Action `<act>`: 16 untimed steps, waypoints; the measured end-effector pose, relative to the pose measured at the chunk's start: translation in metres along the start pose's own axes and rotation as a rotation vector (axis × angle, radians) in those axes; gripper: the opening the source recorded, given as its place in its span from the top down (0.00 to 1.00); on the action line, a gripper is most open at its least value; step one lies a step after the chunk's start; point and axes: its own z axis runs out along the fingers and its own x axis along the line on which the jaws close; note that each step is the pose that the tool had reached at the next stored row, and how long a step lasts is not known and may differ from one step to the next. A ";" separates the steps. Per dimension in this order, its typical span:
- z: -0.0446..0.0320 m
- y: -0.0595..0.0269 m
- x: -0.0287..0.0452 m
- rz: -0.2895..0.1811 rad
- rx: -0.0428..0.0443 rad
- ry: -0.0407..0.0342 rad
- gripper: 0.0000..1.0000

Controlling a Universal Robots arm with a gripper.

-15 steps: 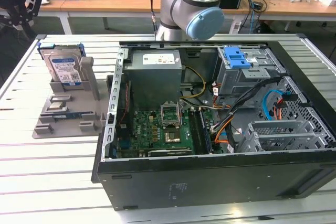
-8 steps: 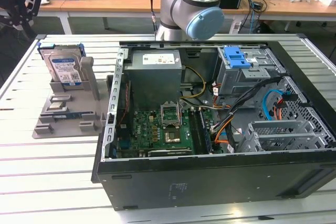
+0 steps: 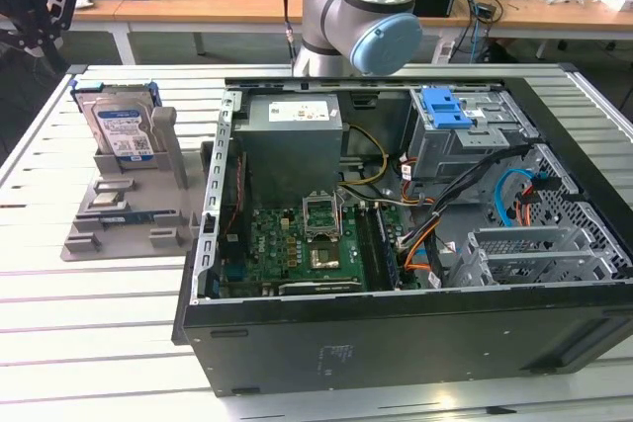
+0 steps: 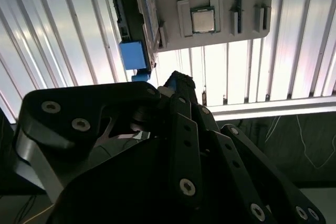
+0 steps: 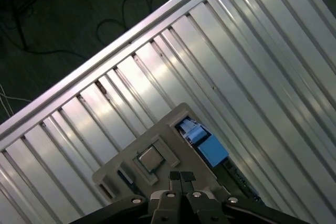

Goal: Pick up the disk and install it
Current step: 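Pick up the disk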

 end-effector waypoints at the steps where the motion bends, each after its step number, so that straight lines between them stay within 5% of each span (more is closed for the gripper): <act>1: 0.0000 0.0000 0.0000 -0.006 -0.0001 0.0001 0.89; 11: 0.0000 0.0000 0.0000 -0.081 -0.0020 0.0013 0.89; 16: 0.0000 0.0000 -0.0001 -0.167 -0.0039 0.0032 0.89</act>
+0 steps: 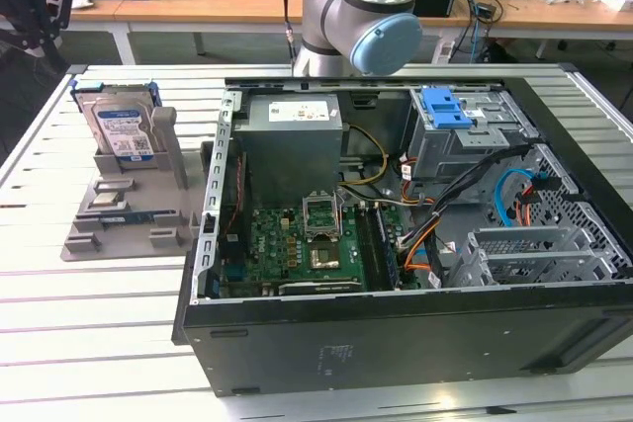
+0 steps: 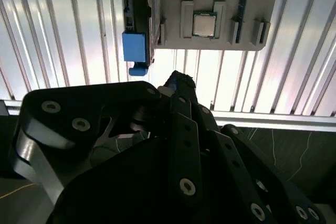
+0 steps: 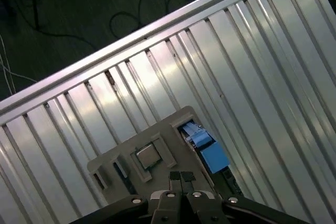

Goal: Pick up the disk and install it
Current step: 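Pick up the disk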

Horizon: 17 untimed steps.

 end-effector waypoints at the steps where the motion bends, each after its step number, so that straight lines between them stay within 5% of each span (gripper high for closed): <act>1: 0.0000 0.0000 0.0000 -0.027 0.0011 0.0038 0.89; 17: 0.0000 0.0003 -0.0005 -0.152 0.0011 0.0112 0.89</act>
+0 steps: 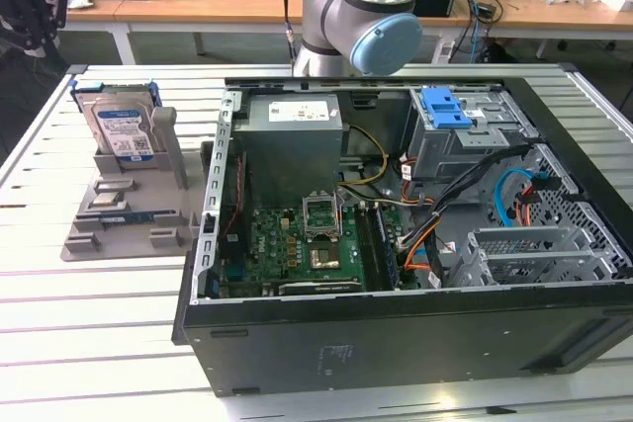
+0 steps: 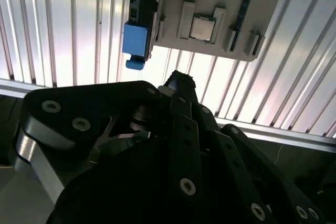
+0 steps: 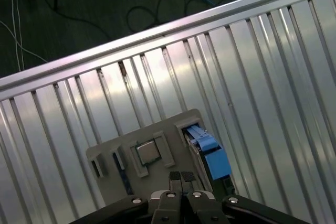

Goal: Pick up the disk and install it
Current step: 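Pick up the disk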

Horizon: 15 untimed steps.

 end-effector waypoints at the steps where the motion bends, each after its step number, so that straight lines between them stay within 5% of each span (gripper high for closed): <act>1: 0.0000 0.0000 0.0000 -0.005 -0.0001 0.0001 0.89; 10: 0.0000 0.0000 -0.0001 -0.076 -0.0007 0.0024 0.89; 15: 0.0000 0.0001 -0.0002 -0.152 -0.0012 0.0058 0.89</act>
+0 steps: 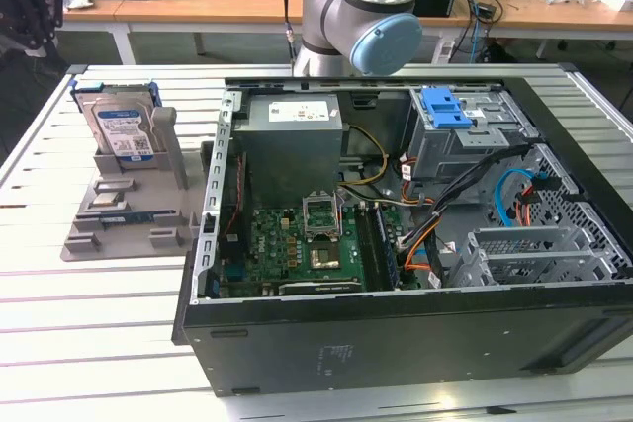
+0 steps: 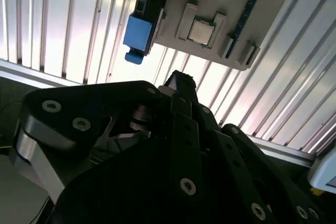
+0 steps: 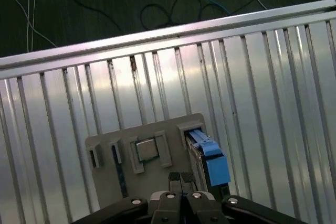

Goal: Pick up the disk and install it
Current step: 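Pick up the disk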

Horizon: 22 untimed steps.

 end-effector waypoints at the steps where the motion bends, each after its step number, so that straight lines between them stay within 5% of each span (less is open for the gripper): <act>1: 0.0000 0.0000 0.0000 -0.012 -0.0001 0.0001 0.89; 11: 0.0000 0.0000 -0.0001 -0.139 -0.0015 0.0016 0.89; 19: 0.0001 0.0000 -0.0001 -0.144 -0.0015 0.0016 0.89; 22: 0.0000 0.0000 -0.0001 -0.144 -0.0016 0.0016 0.77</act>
